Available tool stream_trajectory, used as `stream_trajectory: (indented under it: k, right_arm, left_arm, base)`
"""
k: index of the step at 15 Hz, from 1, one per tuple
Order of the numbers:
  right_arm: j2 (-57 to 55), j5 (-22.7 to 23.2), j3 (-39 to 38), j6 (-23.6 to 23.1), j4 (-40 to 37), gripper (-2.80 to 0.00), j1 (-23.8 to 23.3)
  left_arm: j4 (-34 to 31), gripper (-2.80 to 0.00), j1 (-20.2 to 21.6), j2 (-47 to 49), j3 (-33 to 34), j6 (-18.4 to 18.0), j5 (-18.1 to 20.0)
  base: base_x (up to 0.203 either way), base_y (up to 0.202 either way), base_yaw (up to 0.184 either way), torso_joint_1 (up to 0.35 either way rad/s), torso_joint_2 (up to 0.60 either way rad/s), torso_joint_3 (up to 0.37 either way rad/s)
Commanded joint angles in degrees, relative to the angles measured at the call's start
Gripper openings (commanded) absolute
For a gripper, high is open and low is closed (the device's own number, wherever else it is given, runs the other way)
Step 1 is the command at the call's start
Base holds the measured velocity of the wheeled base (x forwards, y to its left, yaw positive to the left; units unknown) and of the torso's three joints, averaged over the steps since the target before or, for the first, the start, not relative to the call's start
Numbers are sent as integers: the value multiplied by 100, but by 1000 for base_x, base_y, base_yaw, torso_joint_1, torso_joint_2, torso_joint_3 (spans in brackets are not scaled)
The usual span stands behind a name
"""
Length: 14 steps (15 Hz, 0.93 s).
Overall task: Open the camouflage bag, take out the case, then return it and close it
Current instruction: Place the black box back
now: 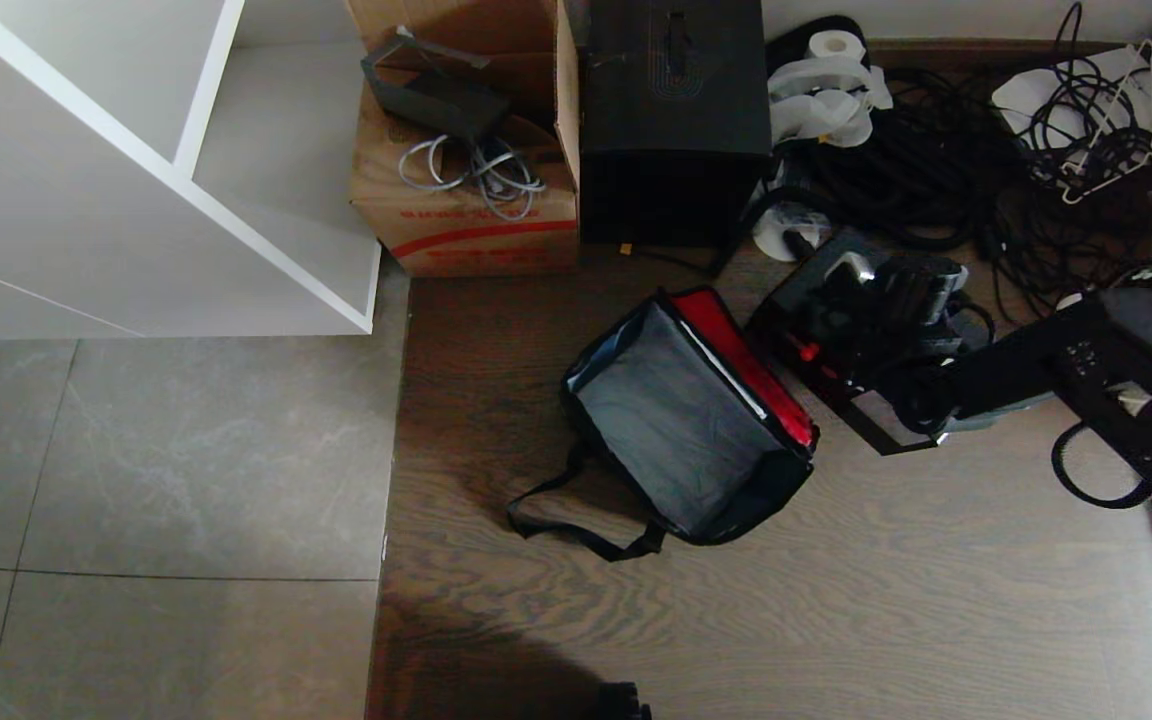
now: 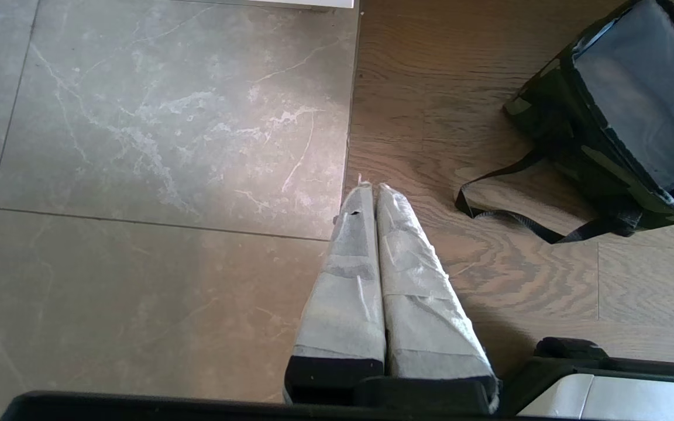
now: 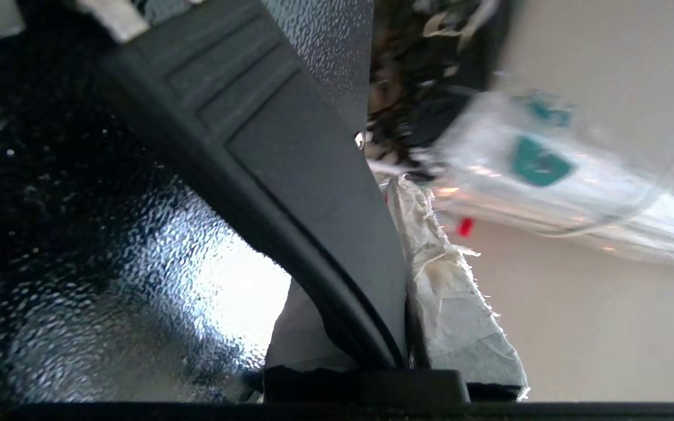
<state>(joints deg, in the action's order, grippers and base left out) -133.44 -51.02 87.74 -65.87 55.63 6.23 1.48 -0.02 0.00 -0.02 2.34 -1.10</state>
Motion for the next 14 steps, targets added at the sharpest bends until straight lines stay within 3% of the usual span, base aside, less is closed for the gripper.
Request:
stream_trajectory:
  k: [1,7,14]
  right_arm:
    - [768,-31,-226,-52,-39,-280,1]
    - [2359,-33,-886,-32,-927,-280,273]
    - [3552,-48,-1758,128,-1650,-280,1418]
  left_arm:
    - [2,-280,2,0,46,3,-5]
    - [2,-280,2,0,46,3,-5]
    - [2,-280,-6,0,46,3,-5]
  base:
    - [0,0,0,0,0,0]
    - [0,0,0,0,0,0]
    - [0,0,0,0,0,0]
